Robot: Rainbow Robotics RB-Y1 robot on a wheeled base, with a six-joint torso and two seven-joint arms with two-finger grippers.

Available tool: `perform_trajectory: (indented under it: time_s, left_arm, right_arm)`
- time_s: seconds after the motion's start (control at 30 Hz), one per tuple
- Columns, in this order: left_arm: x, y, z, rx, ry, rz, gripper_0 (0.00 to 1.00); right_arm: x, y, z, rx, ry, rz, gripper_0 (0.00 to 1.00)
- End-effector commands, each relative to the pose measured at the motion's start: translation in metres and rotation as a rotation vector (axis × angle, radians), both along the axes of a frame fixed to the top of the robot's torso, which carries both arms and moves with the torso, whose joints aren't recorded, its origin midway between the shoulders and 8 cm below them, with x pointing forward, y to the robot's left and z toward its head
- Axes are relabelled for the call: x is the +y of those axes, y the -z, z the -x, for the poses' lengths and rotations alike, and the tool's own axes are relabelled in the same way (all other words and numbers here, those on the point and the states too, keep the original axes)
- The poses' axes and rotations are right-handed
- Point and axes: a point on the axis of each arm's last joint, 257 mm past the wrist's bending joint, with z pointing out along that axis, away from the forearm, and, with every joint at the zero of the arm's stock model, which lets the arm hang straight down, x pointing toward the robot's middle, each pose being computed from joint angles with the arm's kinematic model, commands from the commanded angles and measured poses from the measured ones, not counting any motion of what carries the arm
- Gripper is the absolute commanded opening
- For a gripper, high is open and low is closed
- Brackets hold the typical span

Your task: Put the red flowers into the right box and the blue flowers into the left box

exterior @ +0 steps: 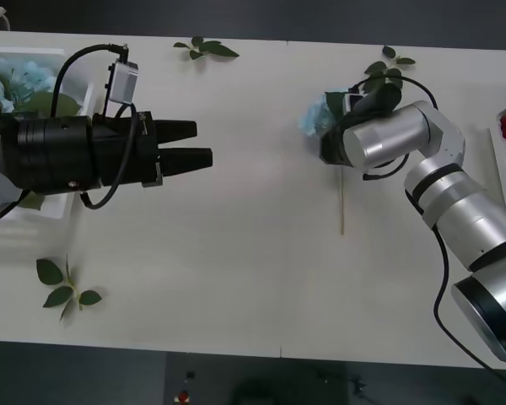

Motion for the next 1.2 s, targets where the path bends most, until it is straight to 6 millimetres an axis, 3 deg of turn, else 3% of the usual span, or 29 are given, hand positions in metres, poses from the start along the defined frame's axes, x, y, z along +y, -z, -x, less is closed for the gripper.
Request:
perform_trajectory:
  time_s: [0.03, 0.4, 0.6, 0.77, 0.83, 0.93, 1.2]
  left_arm:
    - [0.001, -0.014, -0.002, -0.045, -0.004, 0.014, 1.0]
    - [0.0, -0.018, -0.001, -0.029, 0.003, 0.036, 1.0]
    - [-0.011, -0.021, 0.003, -0.01, 0.018, 0.082, 1.0]
    - [-0.025, -0.009, 0.002, 0.042, 0.024, 0.145, 1.0]
    - [-0.027, -0.007, 0.003, 0.053, 0.027, 0.155, 1.0]
    - [-0.046, 0.013, 0.002, 0.133, 0.024, 0.241, 1.0]
    - [-0.088, 0.027, 0.004, 0.234, 0.056, 0.376, 1.0]
  right_arm:
    - [0.0, -0.05, -0.018, -0.065, 0.011, -0.098, 0.0]
    - [0.0, -0.152, -0.005, -0.122, -0.14, -0.289, 0.0]
    - [0.001, -0.213, 0.025, -0.209, -0.33, -0.407, 0.0]
    - [0.0, -0.253, 0.059, -0.334, -0.517, -0.439, 0.0]
    - [0.0, -0.255, 0.063, -0.347, -0.538, -0.434, 0.0]
    - [0.006, -0.268, 0.095, -0.46, -0.681, -0.377, 0.0]
    - [0.034, -0.281, 0.144, -0.623, -0.891, -0.297, 0.0]
